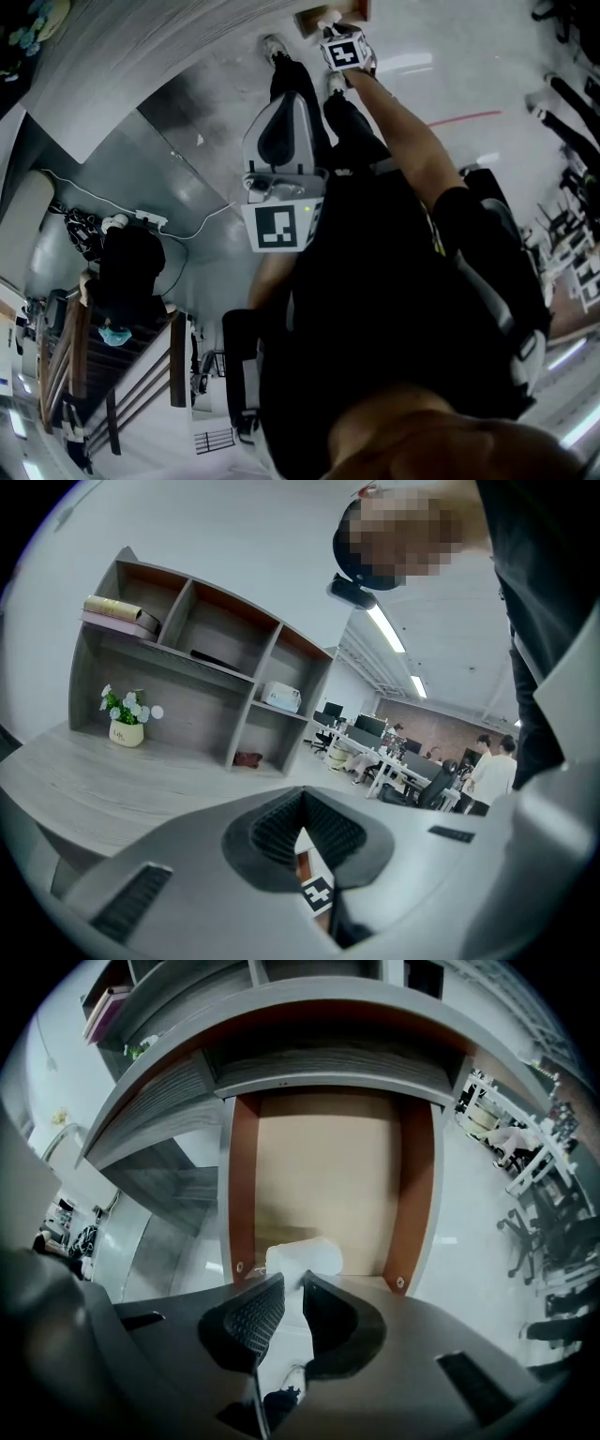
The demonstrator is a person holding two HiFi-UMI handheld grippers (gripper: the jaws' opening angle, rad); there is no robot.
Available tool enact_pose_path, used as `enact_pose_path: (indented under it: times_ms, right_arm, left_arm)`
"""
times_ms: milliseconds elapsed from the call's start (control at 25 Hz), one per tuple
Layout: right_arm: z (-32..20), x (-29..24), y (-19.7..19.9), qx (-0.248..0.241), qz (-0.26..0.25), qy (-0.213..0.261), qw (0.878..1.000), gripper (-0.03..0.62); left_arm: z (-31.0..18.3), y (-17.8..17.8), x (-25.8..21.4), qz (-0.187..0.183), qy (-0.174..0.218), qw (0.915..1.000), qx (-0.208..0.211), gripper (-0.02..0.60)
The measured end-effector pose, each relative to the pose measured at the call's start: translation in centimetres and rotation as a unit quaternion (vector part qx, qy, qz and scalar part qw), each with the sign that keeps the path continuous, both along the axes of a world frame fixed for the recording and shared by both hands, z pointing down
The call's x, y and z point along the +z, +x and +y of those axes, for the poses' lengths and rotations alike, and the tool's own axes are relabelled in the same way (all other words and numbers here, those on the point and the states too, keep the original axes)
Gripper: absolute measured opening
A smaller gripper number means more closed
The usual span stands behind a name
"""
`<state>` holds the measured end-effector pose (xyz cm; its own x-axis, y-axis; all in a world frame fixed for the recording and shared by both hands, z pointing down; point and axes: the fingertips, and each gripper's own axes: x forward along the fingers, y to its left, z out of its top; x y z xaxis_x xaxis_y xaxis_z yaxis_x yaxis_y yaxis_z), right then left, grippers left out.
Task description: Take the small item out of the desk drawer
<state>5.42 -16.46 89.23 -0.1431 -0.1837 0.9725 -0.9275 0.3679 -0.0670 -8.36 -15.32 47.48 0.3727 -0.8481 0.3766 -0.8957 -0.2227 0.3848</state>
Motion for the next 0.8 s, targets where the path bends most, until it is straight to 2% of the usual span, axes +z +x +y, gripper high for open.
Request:
enact_pose_path:
  times_ms: [320, 800]
  right_arm:
    - [0.0, -1.8, 0.8, 0.011, -0.007, 0.009, 1.000, 0.058]
    - [0.8, -7.4, 1.2, 0.009, -0.044, 0.045, 0.998, 0.058]
  left_arm:
    - [0.7, 0.6, -1.0, -0.002, 0.011, 0.9999, -0.002, -0.002]
    - [3.8, 2.7, -4.0, -0.007, 0.035, 0.9993, -0.012, -0.002]
